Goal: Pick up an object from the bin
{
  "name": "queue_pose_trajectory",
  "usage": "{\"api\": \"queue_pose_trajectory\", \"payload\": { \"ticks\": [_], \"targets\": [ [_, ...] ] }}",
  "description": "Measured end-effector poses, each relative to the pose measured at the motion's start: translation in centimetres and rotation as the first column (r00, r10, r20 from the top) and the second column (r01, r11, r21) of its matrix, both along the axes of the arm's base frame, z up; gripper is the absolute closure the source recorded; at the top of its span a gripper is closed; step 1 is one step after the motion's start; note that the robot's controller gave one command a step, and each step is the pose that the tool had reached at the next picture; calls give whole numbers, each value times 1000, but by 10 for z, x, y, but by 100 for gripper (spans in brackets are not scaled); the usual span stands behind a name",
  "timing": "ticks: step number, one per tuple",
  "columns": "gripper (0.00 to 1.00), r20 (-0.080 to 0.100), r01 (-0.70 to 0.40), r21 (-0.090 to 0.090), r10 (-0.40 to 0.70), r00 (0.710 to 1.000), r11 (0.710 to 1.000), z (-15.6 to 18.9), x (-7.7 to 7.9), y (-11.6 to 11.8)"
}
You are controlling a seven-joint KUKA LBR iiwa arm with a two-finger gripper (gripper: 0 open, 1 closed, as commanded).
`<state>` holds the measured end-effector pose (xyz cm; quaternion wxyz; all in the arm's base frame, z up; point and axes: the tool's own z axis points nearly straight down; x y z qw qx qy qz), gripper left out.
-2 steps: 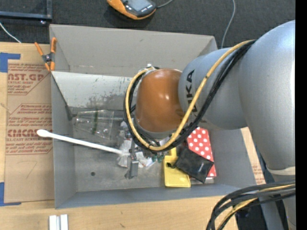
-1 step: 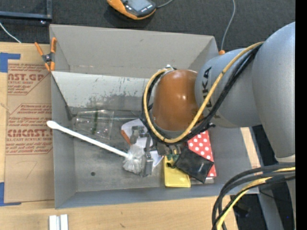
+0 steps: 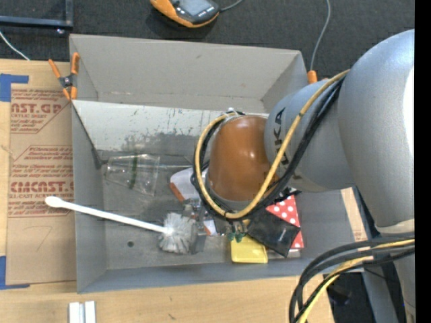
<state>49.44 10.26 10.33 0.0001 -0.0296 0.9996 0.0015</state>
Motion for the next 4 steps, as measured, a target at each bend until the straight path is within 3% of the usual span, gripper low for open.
{"api": "queue_pose_trajectory", "payload": {
  "ticks": [2,3,4],
  "targets": [
    [100,2,-2,1,2,1000,1000,-1,0,0],
    [100,3,-147,-1,147,989,989,-30,37,31],
    [100,15,-181,3,181,983,984,-29,-4,78]
  ]
}}
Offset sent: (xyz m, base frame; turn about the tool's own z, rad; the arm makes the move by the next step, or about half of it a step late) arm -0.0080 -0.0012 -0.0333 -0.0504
